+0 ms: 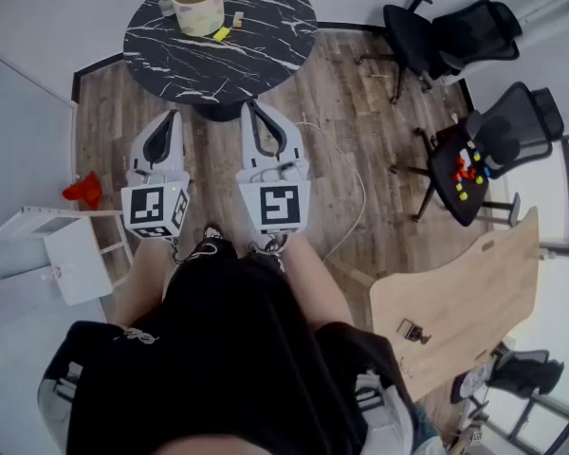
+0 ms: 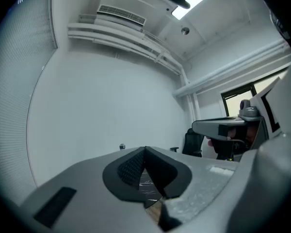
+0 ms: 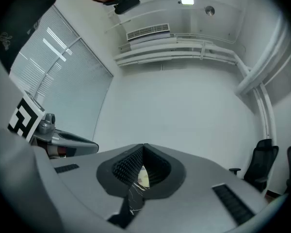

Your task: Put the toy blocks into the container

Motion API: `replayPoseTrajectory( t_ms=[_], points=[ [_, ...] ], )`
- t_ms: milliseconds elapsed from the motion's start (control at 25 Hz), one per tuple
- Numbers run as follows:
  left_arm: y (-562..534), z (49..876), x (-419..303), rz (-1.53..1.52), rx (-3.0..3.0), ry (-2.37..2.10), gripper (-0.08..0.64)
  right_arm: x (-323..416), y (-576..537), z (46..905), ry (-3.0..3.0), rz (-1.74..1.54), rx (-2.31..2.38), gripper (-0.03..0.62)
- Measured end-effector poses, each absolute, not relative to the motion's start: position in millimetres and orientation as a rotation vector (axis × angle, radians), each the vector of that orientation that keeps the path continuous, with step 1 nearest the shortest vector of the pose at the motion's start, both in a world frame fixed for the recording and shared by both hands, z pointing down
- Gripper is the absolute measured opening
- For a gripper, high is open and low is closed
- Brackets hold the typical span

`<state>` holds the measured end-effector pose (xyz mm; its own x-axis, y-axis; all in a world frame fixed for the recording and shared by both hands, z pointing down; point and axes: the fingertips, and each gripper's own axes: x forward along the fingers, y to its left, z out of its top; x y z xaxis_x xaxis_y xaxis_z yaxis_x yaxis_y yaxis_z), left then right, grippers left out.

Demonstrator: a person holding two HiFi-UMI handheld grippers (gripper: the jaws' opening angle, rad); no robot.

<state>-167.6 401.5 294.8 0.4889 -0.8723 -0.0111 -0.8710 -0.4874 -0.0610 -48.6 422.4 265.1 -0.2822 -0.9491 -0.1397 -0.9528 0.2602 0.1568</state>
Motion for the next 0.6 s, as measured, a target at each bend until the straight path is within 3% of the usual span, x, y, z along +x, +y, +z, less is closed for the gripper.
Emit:
replayPoseTrajectory(
  t_ms=[600],
  points=[
    [366.8, 325.0, -208.2, -0.116, -2.824, 1.388, -0.002, -91.8, 398.1, 283.0, 2.473, 0.295, -2.003, -0.003]
  ],
)
